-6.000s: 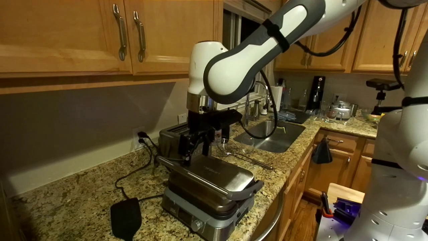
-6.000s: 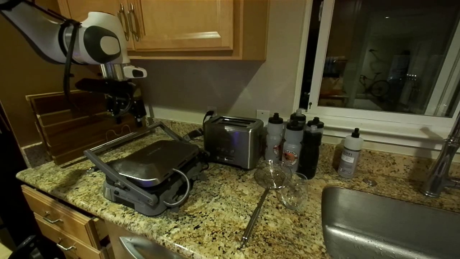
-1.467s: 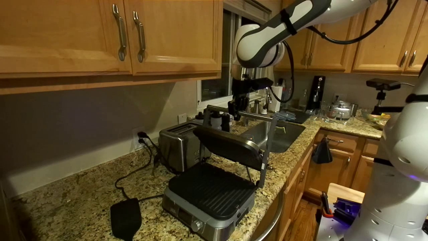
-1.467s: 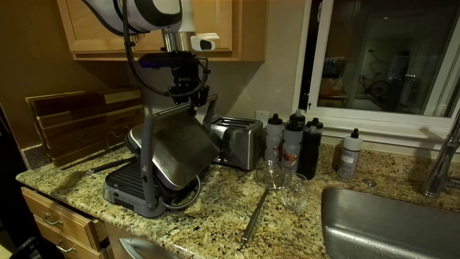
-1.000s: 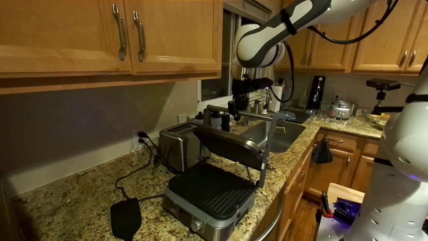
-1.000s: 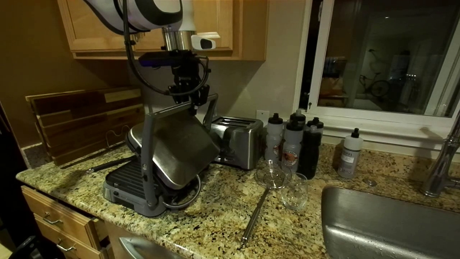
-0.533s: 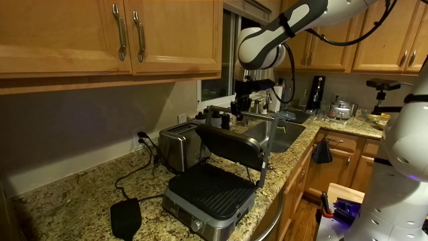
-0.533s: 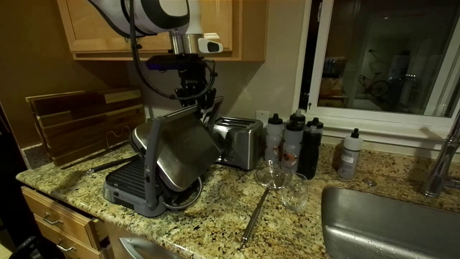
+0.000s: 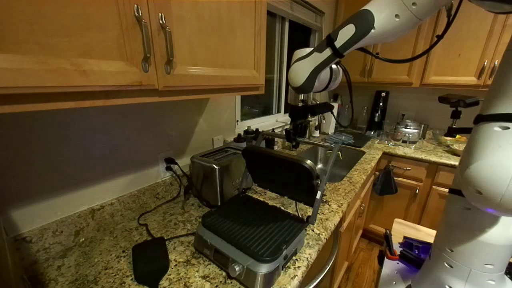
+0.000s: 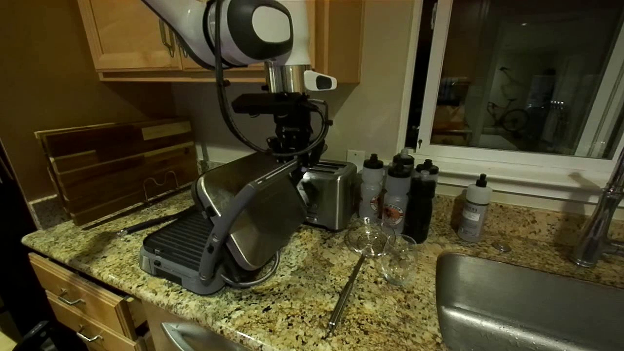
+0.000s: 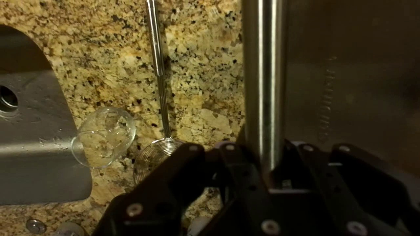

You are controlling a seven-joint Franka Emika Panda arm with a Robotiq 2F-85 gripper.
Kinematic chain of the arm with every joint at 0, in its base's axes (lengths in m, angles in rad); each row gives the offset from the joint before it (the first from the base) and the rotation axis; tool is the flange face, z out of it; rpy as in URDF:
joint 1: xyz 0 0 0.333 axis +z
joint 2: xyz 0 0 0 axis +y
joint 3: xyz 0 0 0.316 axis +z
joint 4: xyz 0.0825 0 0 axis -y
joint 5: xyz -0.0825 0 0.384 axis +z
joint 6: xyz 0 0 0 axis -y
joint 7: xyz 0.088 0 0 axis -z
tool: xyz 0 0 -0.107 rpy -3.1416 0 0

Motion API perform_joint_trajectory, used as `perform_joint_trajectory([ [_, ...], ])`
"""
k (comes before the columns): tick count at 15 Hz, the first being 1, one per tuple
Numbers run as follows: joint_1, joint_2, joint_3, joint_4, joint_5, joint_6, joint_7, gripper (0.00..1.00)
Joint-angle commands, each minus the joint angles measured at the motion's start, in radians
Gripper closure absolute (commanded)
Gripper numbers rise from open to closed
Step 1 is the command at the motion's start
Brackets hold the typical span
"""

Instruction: Open the sandwich maker

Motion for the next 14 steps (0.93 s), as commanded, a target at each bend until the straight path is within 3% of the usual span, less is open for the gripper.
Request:
perform_joint_trajectory([
  [1,-0.025,0.035,-0.014,0.029,0.006,0.0,-0.06,0.97],
  [10,-0.048,0.112,-0.019,0.065,0.022,0.002,-0.146,0.95],
  [11,-0.046,0.104,-0.017,0.061,0.016,-0.004,-0.146,0.65],
  [12,-0.045,0.09,-0.015,0.054,0.012,-0.011,-0.143,0.64],
  [14,-0.042,0.062,-0.014,0.04,-0.004,-0.019,-0.135,0.53],
])
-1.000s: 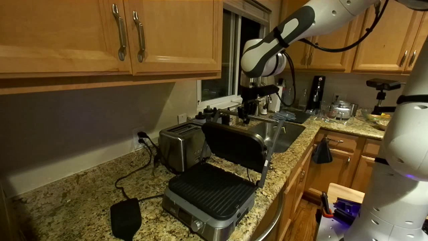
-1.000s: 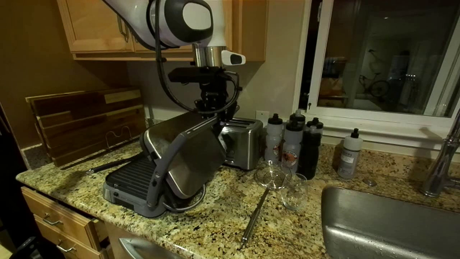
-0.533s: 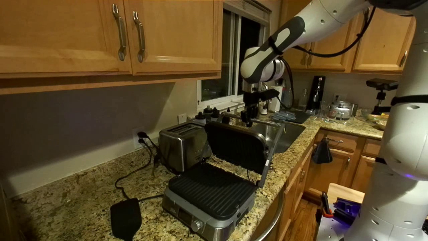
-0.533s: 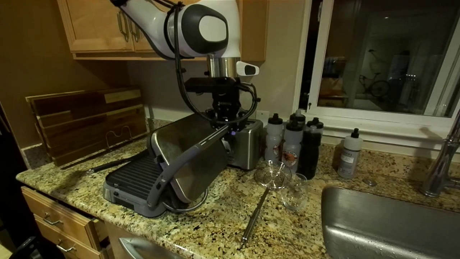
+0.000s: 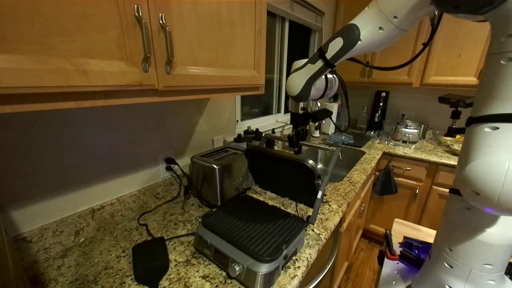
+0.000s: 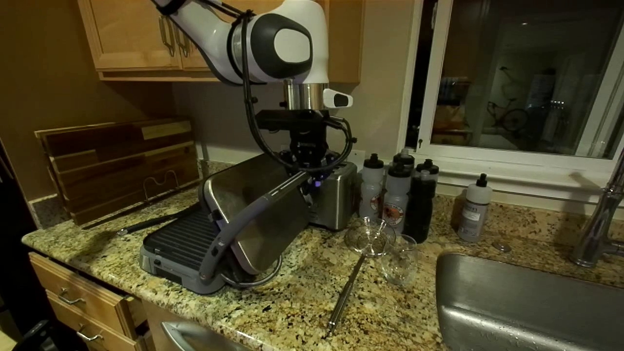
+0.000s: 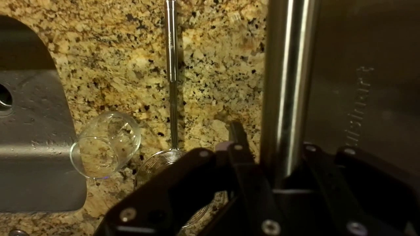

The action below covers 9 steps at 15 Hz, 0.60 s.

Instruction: Open the sandwich maker

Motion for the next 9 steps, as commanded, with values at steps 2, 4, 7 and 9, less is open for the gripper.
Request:
perform_joint_trajectory([
  [2,-0.013,-0.07,0.004,-0.024,-0.032,-0.024,-0.015,0.4],
  [4,-0.013,-0.089,0.003,-0.026,-0.05,-0.024,-0.013,0.27],
  [7,-0.011,-0.129,0.002,-0.03,-0.044,-0.038,-0.018,0.08],
  [9,-0.009,-0.16,0.002,-0.032,-0.033,-0.056,-0.016,0.01],
])
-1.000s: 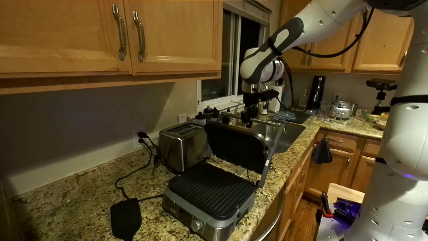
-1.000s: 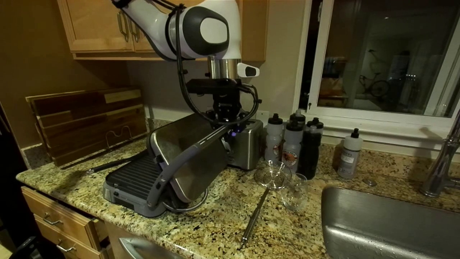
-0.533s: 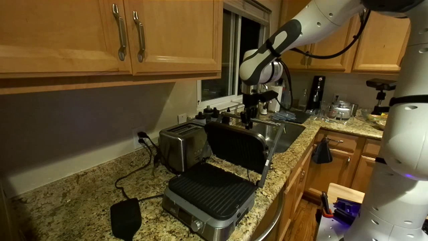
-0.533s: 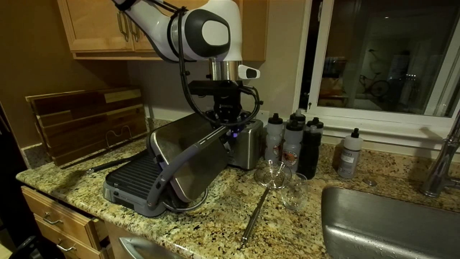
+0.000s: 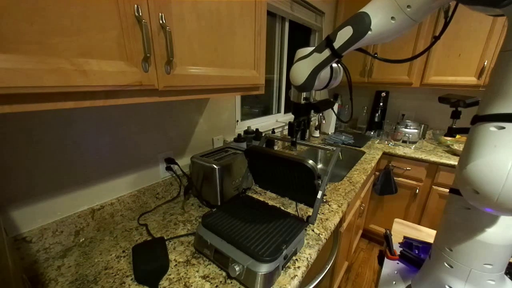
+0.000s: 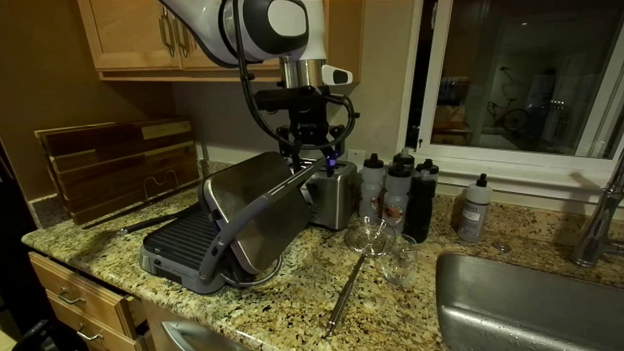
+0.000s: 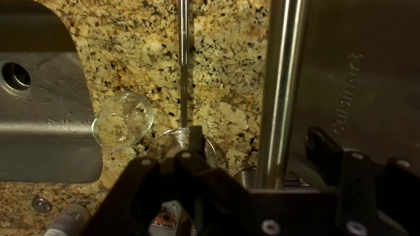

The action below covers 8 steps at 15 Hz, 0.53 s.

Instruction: Open the sandwich maker

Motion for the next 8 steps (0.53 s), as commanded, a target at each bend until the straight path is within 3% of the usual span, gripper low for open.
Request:
perform_joint_trajectory([
  [1,-0.008,-0.102,0.002,-0.034,0.002,-0.051,-0.012,0.0],
  [8,0.007,-0.265,0.008,-0.099,0.006,-0.093,0.004,0.0],
])
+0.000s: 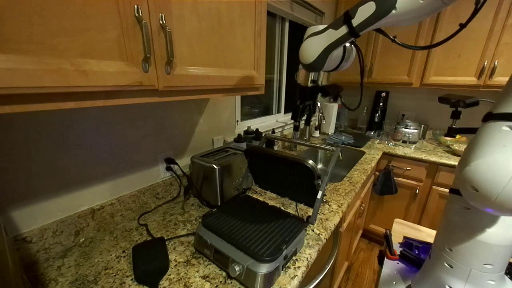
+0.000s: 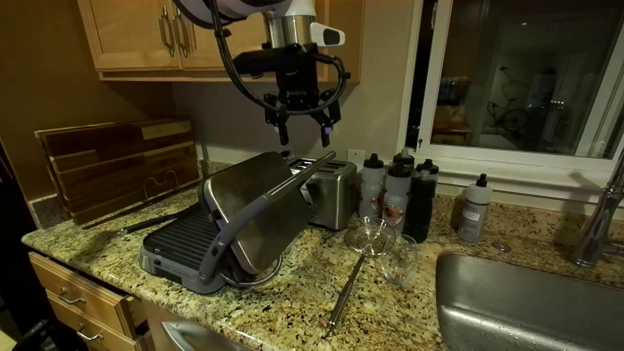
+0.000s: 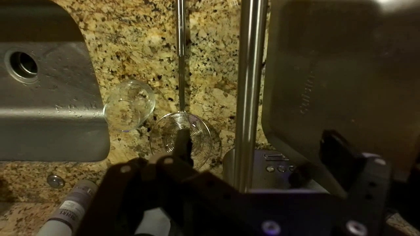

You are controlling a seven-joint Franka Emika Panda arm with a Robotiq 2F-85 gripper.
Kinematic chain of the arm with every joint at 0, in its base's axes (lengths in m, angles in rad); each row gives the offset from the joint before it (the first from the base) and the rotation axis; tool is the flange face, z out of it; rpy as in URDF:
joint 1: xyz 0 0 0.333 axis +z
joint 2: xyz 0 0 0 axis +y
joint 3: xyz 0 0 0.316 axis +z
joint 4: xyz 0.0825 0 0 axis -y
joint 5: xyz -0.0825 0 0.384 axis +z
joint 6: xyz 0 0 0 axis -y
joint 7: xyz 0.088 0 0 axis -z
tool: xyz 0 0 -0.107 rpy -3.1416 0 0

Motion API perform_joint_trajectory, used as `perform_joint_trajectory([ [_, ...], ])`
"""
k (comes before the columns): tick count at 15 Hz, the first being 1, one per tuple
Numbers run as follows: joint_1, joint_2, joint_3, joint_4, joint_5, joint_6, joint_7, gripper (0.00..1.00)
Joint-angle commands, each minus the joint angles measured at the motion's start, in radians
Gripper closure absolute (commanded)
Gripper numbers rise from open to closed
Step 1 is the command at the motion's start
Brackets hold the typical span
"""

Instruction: Open the sandwich maker

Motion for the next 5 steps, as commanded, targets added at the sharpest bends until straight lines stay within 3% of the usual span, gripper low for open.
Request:
perform_joint_trajectory([
  [1,0.005,-0.121,0.009,-0.084,-0.007,-0.01,0.016,0.0],
  [2,0.007,-0.044,0.0,-0.022,-0.001,-0.005,0.002,0.0],
  [5,0.008,-0.05,0.001,-0.025,-0.001,-0.005,0.002,0.0],
])
